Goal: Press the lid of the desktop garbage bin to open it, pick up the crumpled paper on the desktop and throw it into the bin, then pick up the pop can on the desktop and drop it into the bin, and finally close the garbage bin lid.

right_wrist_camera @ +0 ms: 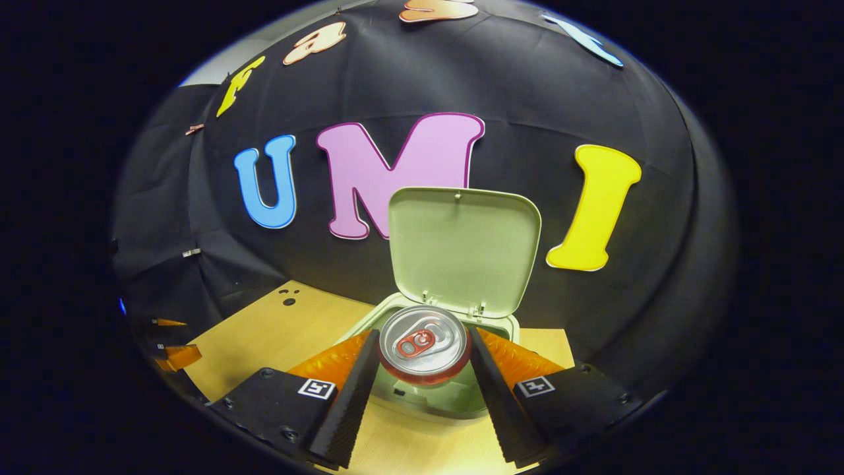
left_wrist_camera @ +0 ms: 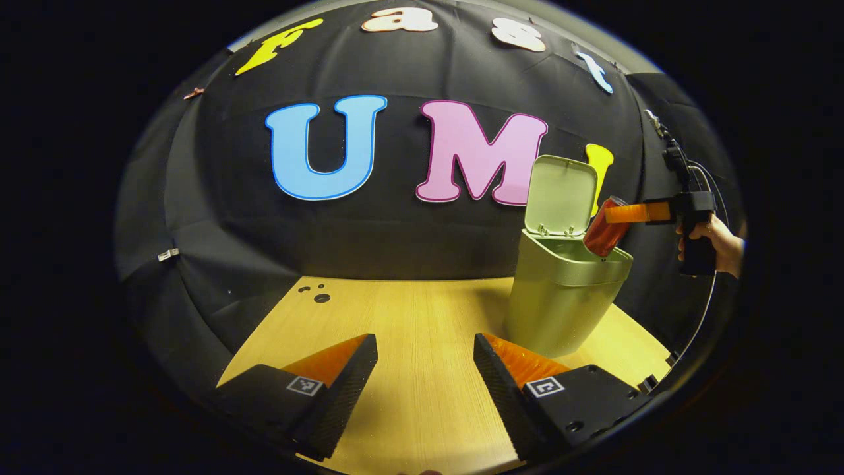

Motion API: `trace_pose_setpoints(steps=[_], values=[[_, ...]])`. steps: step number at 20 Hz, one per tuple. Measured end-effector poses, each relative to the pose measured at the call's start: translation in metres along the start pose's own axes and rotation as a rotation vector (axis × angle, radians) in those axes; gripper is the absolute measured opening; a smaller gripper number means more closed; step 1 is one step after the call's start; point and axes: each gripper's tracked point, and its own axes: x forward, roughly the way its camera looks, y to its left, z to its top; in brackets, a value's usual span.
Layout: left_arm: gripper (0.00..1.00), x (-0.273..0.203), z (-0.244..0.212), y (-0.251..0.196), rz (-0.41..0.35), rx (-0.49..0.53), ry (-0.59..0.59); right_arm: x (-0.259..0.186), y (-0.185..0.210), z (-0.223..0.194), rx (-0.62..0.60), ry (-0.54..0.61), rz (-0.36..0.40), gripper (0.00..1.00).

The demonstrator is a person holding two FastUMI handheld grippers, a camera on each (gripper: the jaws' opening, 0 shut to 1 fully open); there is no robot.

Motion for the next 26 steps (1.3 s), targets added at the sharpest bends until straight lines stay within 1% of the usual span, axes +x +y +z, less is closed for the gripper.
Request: trace_pose_setpoints(steps=[3,8,11,19,22,26], values=[[0.96,0.006,0.003,0.000,0.007,0.009,-0.001,0.019,-0.012,-0.020,0.001,0.056,-0.021,0.84],[0.96,0.012,0.006,0.002,0.023,0.012,-0.003,0.042,-0.015,-0.050,0.081,0.142,-0.009,0.84],[0.96,0.013,0.005,0.004,0.035,0.008,0.004,0.050,-0.018,-0.061,0.093,0.172,-0.005,0.84],[0.96,0.006,-0.002,0.002,0.050,-0.001,0.020,0.049,-0.014,-0.068,0.073,0.181,0.006,0.85],[0.96,0.000,-0.003,0.001,0.048,0.000,0.019,0.039,-0.013,-0.062,0.067,0.161,0.004,0.92],[0.96,-0.011,-0.004,0.001,0.043,0.001,0.017,0.026,-0.014,-0.050,0.064,0.124,-0.017,0.93]])
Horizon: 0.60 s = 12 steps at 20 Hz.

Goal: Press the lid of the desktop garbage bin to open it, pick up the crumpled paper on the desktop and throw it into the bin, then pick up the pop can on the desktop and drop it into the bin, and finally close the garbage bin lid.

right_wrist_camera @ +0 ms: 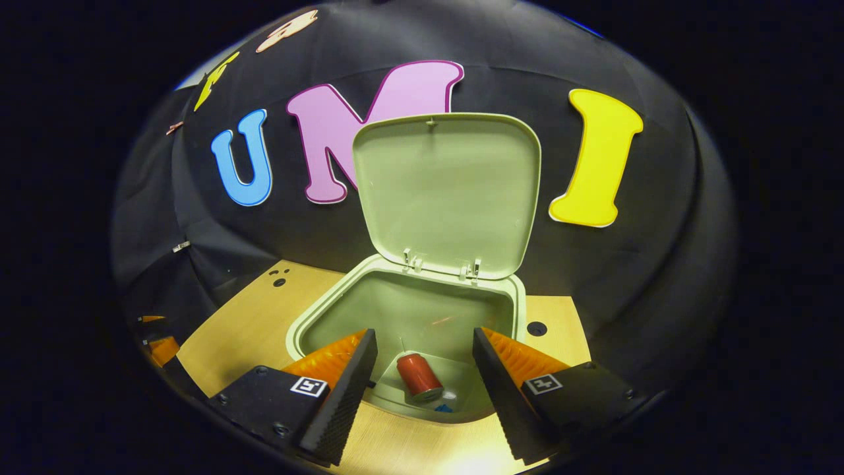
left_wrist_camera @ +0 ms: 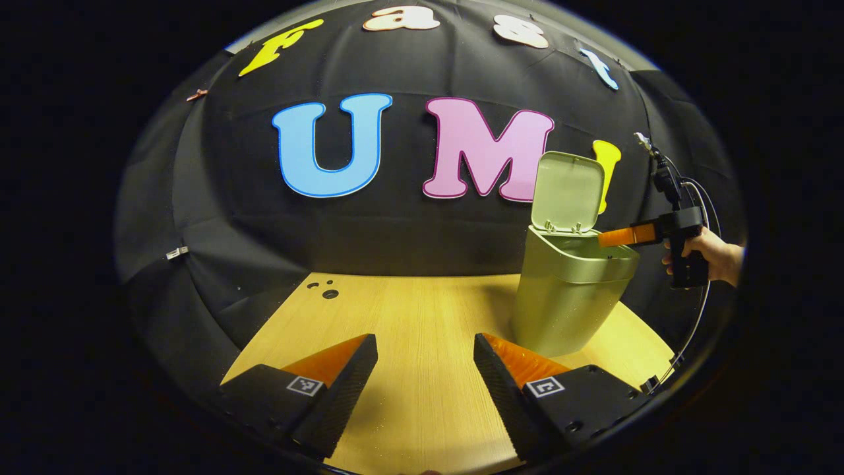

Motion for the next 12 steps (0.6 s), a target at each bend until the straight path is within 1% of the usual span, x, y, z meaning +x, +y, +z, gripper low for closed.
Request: trace_pose_setpoints(steps=[3,4,8,12], values=[[0.96,-0.011,-0.004,0.002,-0.006,-0.005,-0.001,-0.009,-0.003,0.008,-0.017,-0.026,-0.036,0.94],[0.96,-0.015,-0.006,0.003,-0.009,-0.005,-0.001,-0.014,-0.001,0.012,-0.024,-0.037,-0.040,0.97],[0.96,-0.032,-0.013,0.010,-0.025,-0.011,-0.001,-0.033,0.016,0.029,-0.034,-0.094,-0.031,0.98],[0.96,-0.046,-0.017,0.016,-0.053,-0.024,-0.010,-0.050,0.035,0.054,-0.038,-0.159,-0.037,0.97]])
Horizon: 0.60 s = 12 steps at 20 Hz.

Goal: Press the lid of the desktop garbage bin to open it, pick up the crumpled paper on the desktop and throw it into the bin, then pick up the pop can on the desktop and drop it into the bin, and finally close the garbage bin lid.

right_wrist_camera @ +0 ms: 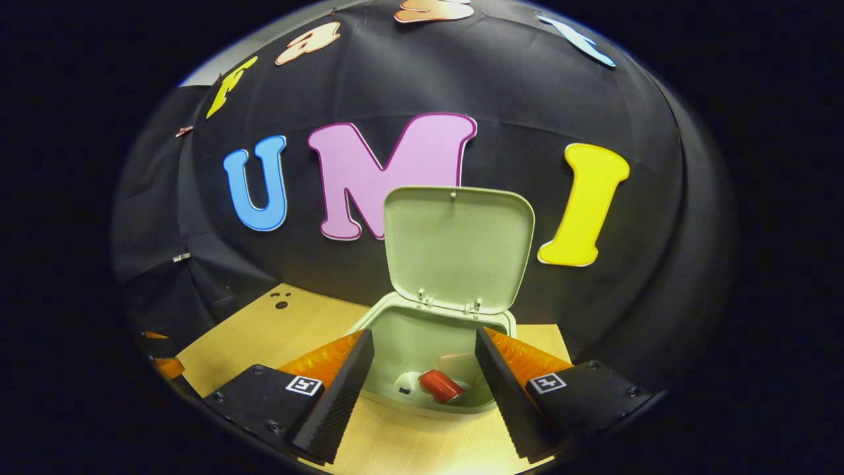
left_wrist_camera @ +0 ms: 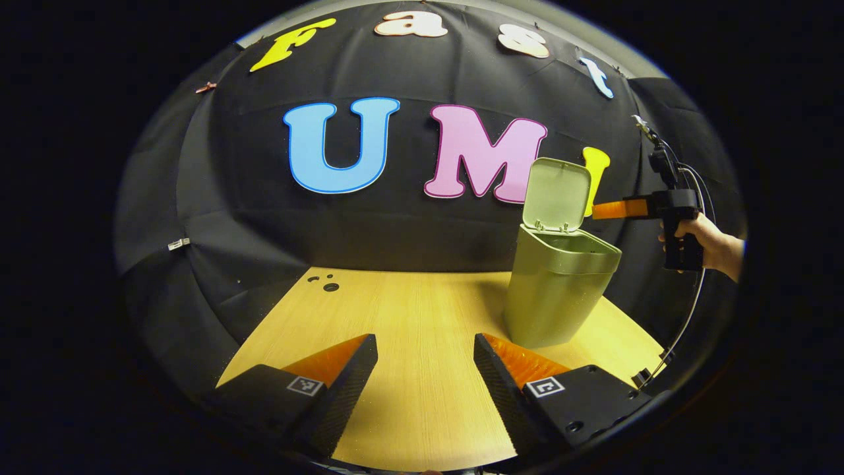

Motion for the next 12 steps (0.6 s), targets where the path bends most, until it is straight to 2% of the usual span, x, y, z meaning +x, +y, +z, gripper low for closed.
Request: trace_pose_setpoints(steps=[6,12], values=[[0.96,-0.021,-0.008,0.011,-0.042,0.012,0.000,-0.013,0.013,0.058,-0.013,-0.111,-0.033,0.97],[0.96,-0.028,-0.007,0.028,-0.011,-0.030,-0.011,-0.012,-0.001,0.108,-0.040,-0.182,-0.082,0.98]])
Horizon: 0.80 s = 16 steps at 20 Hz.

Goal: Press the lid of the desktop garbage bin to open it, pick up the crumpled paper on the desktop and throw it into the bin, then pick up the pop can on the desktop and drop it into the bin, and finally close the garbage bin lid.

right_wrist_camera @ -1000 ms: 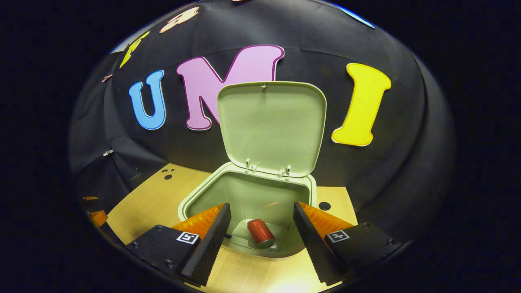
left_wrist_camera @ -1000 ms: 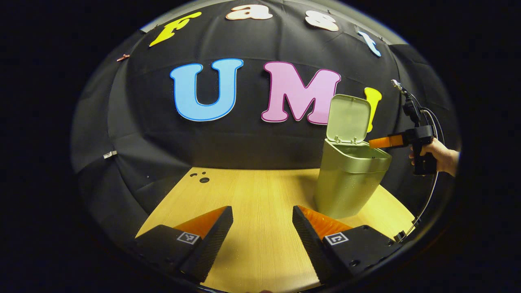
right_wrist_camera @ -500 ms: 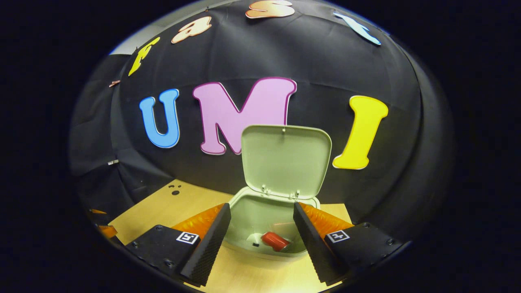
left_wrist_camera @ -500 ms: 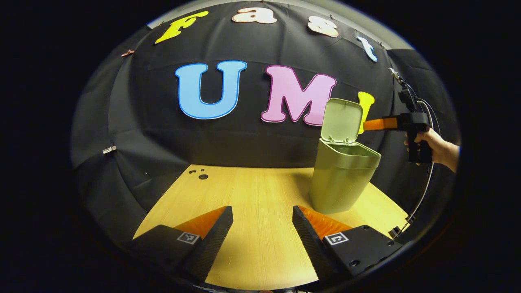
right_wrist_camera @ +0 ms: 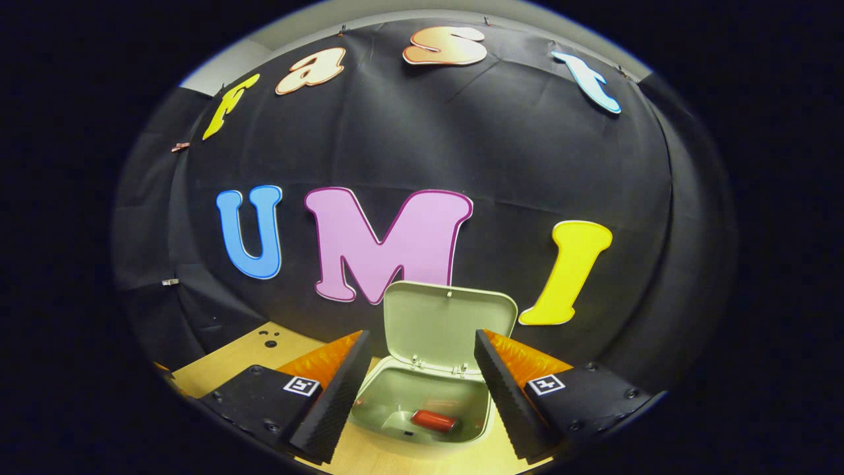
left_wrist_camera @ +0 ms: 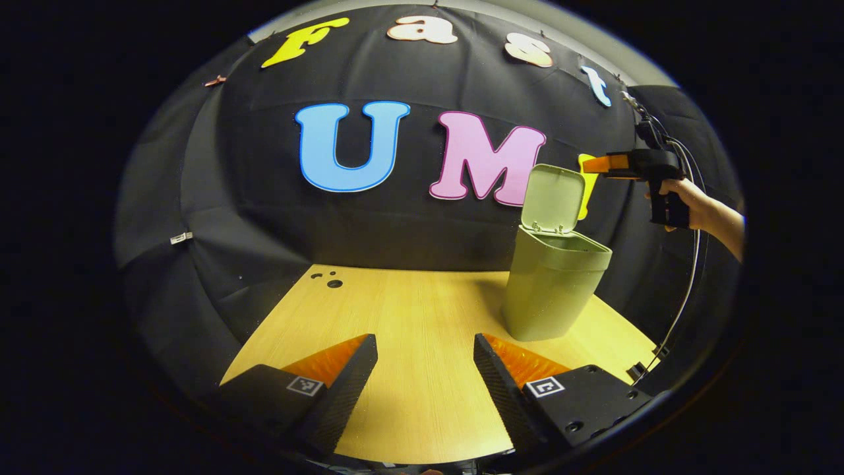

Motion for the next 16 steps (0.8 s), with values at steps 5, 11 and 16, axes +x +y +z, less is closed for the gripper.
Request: trace_pose_setpoints(steps=[5,11,16], values=[[0.95,0.009,0.008,0.006,0.057,-0.018,-0.010,0.024,-0.014,0.029,0.015,-0.062,-0.005,0.98],[0.95,0.023,0.015,-0.003,0.085,-0.028,-0.012,0.064,-0.028,0.042,0.015,-0.091,-0.001,0.98],[0.95,0.035,0.019,-0.008,0.105,-0.035,-0.014,0.094,-0.039,0.038,0.042,-0.089,-0.009,0.98]])
